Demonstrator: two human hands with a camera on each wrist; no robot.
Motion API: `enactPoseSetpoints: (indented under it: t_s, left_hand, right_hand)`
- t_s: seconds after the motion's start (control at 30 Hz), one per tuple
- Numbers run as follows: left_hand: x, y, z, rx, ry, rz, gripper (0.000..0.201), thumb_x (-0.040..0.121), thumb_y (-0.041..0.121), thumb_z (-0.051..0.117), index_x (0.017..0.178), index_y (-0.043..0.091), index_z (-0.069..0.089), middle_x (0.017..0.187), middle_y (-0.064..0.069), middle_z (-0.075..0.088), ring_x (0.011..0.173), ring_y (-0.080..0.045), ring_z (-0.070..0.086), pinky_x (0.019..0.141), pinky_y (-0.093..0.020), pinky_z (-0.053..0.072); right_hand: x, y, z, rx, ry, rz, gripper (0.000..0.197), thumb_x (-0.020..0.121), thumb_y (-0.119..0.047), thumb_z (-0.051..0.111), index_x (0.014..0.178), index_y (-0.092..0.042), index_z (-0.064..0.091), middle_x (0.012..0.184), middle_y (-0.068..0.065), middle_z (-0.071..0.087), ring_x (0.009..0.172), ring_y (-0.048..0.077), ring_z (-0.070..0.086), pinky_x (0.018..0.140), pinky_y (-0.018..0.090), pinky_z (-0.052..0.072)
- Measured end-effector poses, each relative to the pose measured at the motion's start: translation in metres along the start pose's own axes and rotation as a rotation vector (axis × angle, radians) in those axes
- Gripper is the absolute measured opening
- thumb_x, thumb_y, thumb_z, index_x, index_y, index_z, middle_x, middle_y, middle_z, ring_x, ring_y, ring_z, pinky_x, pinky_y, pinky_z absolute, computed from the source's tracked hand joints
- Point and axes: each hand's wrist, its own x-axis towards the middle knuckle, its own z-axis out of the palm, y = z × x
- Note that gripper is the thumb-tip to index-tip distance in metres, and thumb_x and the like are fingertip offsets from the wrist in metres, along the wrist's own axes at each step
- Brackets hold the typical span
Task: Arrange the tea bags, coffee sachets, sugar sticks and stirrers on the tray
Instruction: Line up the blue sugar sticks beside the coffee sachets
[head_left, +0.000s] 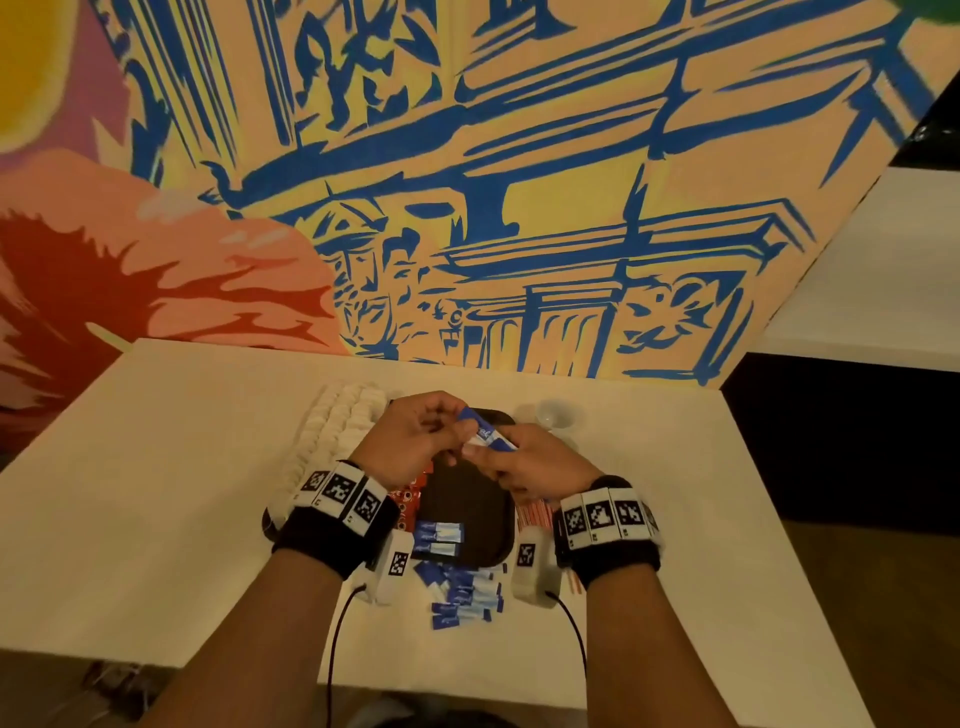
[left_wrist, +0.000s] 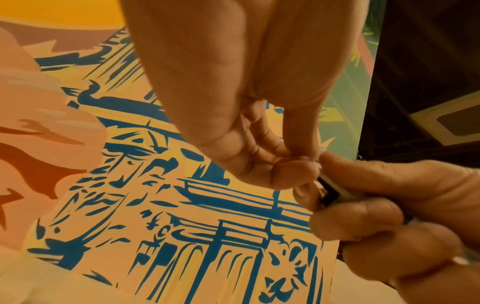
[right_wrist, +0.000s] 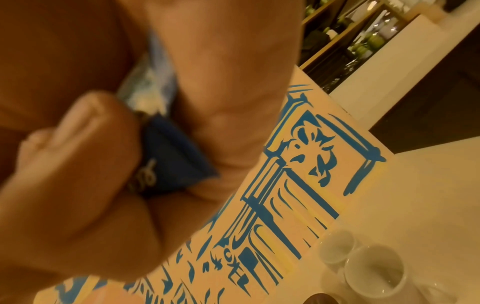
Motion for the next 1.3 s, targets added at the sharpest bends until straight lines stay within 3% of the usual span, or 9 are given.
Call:
enactPoseSetpoints:
  t_s: [0.2, 0.33, 0.47, 0.63, 0.8, 0.9, 1.0, 1.07, 1.3]
  left_hand:
    - [0.006, 0.01, -0.025, -0.116, 0.01, -0.018, 0.009, 0.092, 0.003, 0.065, 0.1, 0.0, 0.067, 0.074, -0.009, 0.067, 0.061, -0.016, 0.062, 0.058, -0.025, 0.054]
    - [0.009, 0.008, -0.052, -0.193, 0.06, -0.039, 0.022, 0.085, 0.014, 0.072, 0.102, 0.0, 0.069, 0.081, -0.015, 0.068, 0.068, -0.021, 0.061, 0.06, -0.025, 0.053]
    - [0.013, 0.002, -0.08, -0.275, 0.135, -0.053, 0.049, 0.076, 0.024, 0.075, 0.11, -0.009, 0.063, 0.079, -0.016, 0.066, 0.065, -0.021, 0.059, 0.061, -0.028, 0.052]
    - [0.019, 0.001, -0.101, -0.351, 0.175, -0.037, 0.043, 0.076, 0.02, 0.074, 0.108, -0.007, 0.064, 0.072, -0.011, 0.063, 0.065, -0.019, 0.058, 0.06, -0.028, 0.052]
    - [0.018, 0.01, -0.114, -0.391, 0.144, 0.003, 0.045, 0.08, 0.017, 0.072, 0.116, -0.007, 0.06, 0.077, -0.008, 0.064, 0.068, -0.018, 0.061, 0.063, -0.03, 0.052]
    - [0.014, 0.015, -0.116, -0.29, 0.078, 0.053, 0.023, 0.087, 0.007, 0.068, 0.108, 0.002, 0.063, 0.083, -0.01, 0.065, 0.069, -0.019, 0.063, 0.063, -0.029, 0.055]
    - [0.009, 0.014, -0.111, -0.129, 0.018, 0.085, 0.011, 0.088, 0.002, 0.068, 0.099, 0.005, 0.068, 0.083, -0.007, 0.068, 0.071, -0.018, 0.067, 0.066, -0.028, 0.058]
    - [0.007, 0.012, -0.106, -0.11, 0.01, 0.083, 0.009, 0.088, 0.0, 0.068, 0.096, 0.004, 0.068, 0.079, -0.005, 0.068, 0.067, -0.016, 0.066, 0.064, -0.025, 0.057]
    - [0.01, 0.007, -0.098, -0.417, 0.209, -0.046, 0.018, 0.088, 0.01, 0.068, 0.1, -0.002, 0.064, 0.08, -0.013, 0.068, 0.067, -0.024, 0.06, 0.068, -0.035, 0.052]
  right_hand:
    - [0.005, -0.016, 0.013, 0.09, 0.036, -0.035, 0.023, 0.099, -0.033, 0.064, 0.097, -0.01, 0.059, 0.066, -0.003, 0.051, 0.045, 0.007, 0.034, 0.038, 0.019, 0.024]
    - [0.021, -0.015, 0.029, 0.14, 0.046, 0.005, 0.047, 0.101, -0.032, 0.06, 0.118, 0.012, 0.055, 0.069, -0.002, 0.052, 0.046, 0.007, 0.033, 0.038, 0.018, 0.025]
    - [0.028, -0.009, 0.037, 0.165, 0.087, 0.011, 0.028, 0.106, -0.026, 0.051, 0.118, -0.004, 0.063, 0.071, -0.004, 0.052, 0.047, 0.006, 0.033, 0.038, 0.017, 0.026]
    - [0.048, -0.019, 0.041, 0.425, 0.404, 0.015, 0.02, 0.108, -0.024, 0.046, 0.106, -0.012, 0.062, 0.065, 0.0, 0.039, 0.041, 0.006, 0.027, 0.038, 0.019, 0.019]
    - [0.052, -0.045, 0.058, 0.408, 0.348, 0.027, 0.045, 0.096, -0.058, 0.054, 0.086, -0.014, 0.057, 0.056, -0.003, 0.028, 0.046, 0.011, 0.019, 0.043, 0.023, 0.016]
    - [0.053, -0.049, 0.063, 0.391, 0.3, 0.082, 0.064, 0.088, -0.068, 0.055, 0.1, -0.006, 0.068, 0.058, -0.001, 0.041, 0.043, 0.01, 0.022, 0.04, 0.022, 0.018]
    - [0.05, -0.054, 0.061, 0.392, 0.303, 0.118, 0.049, 0.085, -0.053, 0.069, 0.09, -0.005, 0.065, 0.063, 0.0, 0.057, 0.036, 0.008, 0.025, 0.034, 0.02, 0.02]
    - [0.046, -0.053, 0.057, 0.376, 0.323, 0.127, 0.038, 0.09, -0.041, 0.07, 0.089, -0.003, 0.067, 0.051, -0.003, 0.051, 0.035, 0.008, 0.023, 0.035, 0.02, 0.02]
    - [0.029, -0.033, 0.042, 0.394, 0.438, -0.014, 0.026, 0.092, -0.016, 0.073, 0.115, -0.005, 0.071, 0.054, -0.009, 0.05, 0.039, 0.007, 0.029, 0.037, 0.02, 0.027]
